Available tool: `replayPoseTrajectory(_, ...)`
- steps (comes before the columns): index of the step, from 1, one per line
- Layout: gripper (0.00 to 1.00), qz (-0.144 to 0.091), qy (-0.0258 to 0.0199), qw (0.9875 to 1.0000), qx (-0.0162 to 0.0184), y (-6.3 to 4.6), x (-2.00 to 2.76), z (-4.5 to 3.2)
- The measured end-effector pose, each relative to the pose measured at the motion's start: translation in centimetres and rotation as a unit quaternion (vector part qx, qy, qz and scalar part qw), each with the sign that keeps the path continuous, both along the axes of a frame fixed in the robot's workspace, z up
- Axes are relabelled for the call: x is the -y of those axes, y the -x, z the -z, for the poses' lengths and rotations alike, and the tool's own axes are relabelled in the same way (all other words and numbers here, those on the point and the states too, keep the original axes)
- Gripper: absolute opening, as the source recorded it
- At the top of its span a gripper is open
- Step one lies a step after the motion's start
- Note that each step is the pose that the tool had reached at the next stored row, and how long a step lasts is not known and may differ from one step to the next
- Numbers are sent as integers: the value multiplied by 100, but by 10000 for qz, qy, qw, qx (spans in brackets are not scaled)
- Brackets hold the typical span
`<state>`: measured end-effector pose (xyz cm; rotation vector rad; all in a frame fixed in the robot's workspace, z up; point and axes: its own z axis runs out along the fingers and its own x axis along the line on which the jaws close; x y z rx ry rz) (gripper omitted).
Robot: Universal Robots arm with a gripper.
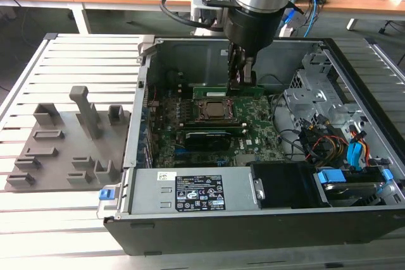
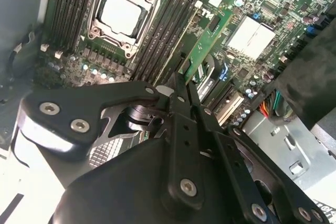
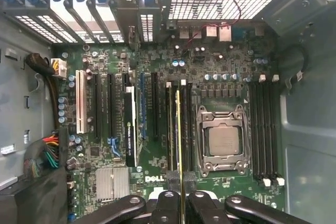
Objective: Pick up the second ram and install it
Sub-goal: 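Insert the second ram into the second slot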
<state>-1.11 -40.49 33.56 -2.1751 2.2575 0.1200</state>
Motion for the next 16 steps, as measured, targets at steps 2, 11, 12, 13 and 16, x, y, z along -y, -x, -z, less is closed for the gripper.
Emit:
replayPoseTrajectory(2, 14, 0, 0, 10000, 0, 0, 0, 37)
replayPoseTrajectory(11, 14, 0, 0, 10000, 0, 0, -65, 123)
replayPoseTrajectory(12, 14, 0, 0, 10000, 0, 0, -90, 125)
replayPoseTrajectory(13, 14, 0, 1, 10000, 0, 0, -132, 128)
replayPoseTrajectory(16, 14, 0, 0, 10000, 0, 0, -217, 136)
